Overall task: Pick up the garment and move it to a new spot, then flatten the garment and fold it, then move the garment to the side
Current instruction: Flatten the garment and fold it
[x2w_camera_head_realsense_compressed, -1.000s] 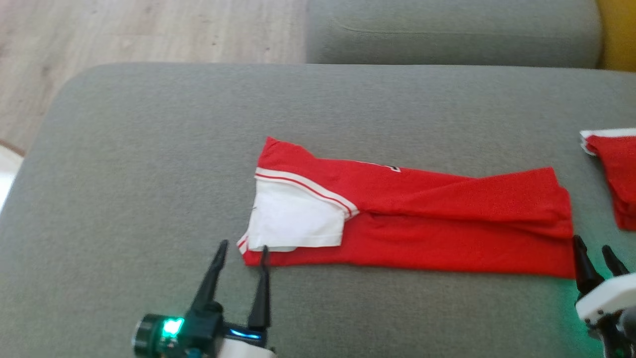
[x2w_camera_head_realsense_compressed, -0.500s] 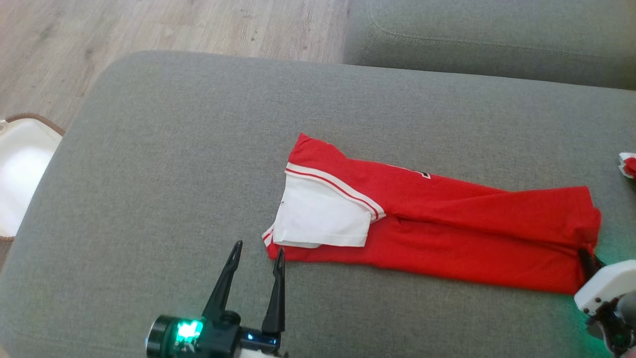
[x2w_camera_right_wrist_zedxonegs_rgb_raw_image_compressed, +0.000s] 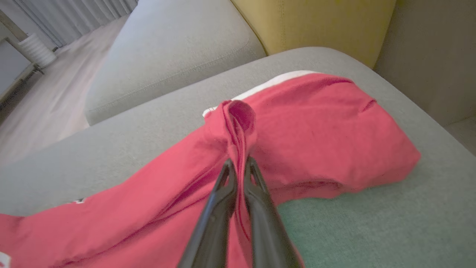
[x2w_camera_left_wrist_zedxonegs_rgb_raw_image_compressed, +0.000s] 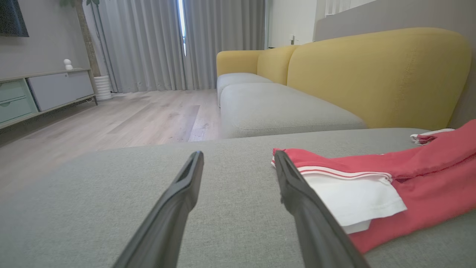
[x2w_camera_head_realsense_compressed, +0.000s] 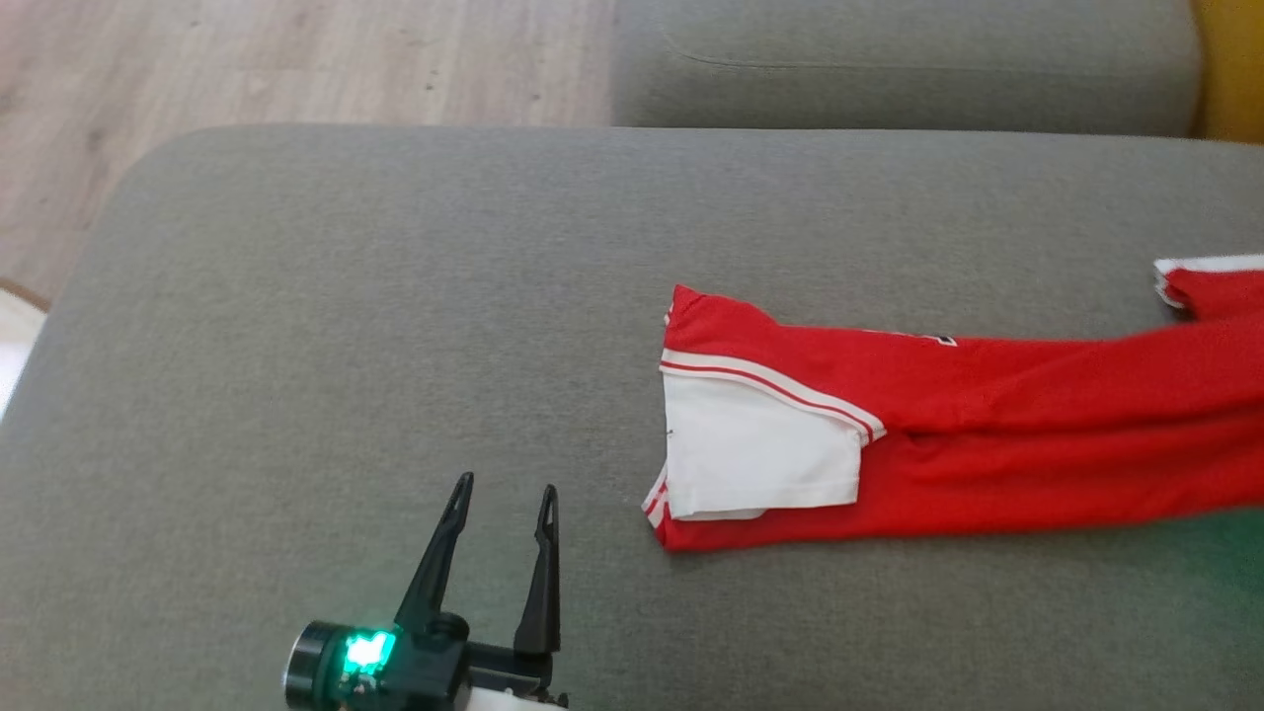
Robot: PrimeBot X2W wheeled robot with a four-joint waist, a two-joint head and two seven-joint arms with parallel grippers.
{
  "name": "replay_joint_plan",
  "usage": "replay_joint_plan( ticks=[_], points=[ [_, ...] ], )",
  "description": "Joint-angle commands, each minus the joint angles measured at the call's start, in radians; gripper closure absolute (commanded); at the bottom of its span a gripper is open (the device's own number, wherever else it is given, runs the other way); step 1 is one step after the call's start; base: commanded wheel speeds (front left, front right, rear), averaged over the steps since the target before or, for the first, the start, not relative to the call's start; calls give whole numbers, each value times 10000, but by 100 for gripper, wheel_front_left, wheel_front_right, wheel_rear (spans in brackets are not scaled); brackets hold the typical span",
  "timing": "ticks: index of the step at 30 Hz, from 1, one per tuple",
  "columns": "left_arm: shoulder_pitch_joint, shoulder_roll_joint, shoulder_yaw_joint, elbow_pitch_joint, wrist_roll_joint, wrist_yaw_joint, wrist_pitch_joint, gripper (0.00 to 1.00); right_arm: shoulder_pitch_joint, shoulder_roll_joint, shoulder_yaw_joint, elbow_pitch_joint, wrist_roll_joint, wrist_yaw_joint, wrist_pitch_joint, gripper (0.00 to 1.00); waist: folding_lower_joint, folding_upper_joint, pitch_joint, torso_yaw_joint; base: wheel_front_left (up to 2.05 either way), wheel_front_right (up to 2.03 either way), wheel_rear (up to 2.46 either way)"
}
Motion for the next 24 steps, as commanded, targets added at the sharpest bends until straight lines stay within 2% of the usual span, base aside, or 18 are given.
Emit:
replay_joint_plan(
  ticks=[1, 3, 6, 13, 18, 24],
  points=[
    [-127, -113, 385, -256, 120, -54, -95, 0, -32, -394, 37, -623, 211, 37, 110, 100, 0, -1, 57, -160, 0, 0, 0],
    [-100, -195, 471, -207, 181, -150, -95, 0, -44, -357, -80, -1478, 550, 37, 409, 100, 0, -1, 59, -291, 0, 0, 0],
    [-52, -317, 595, -110, 234, -305, -95, 0, 7, 25, -131, -2977, 969, 37, 845, 100, 0, -1, 12, -408, 0, 0, 0],
    [-100, -601, 700, 54, 385, -708, -95, 0, 61, 1787, 565, -5841, 876, 37, 1836, 100, 0, -1, -128, -171, 0, 0, 0],
    [-139, -745, 727, 143, 463, -953, -95, 0, -392, 3252, 1362, -6356, 555, 37, 2493, 100, 0, -1, -137, 400, 0, 0, 0],
    [-225, -874, 695, 265, 502, -1200, -95, 0, -584, 4468, 2019, -5700, 97, 37, 2719, 100, 0, -1, -97, 1261, 0, 0, 0]
  ],
)
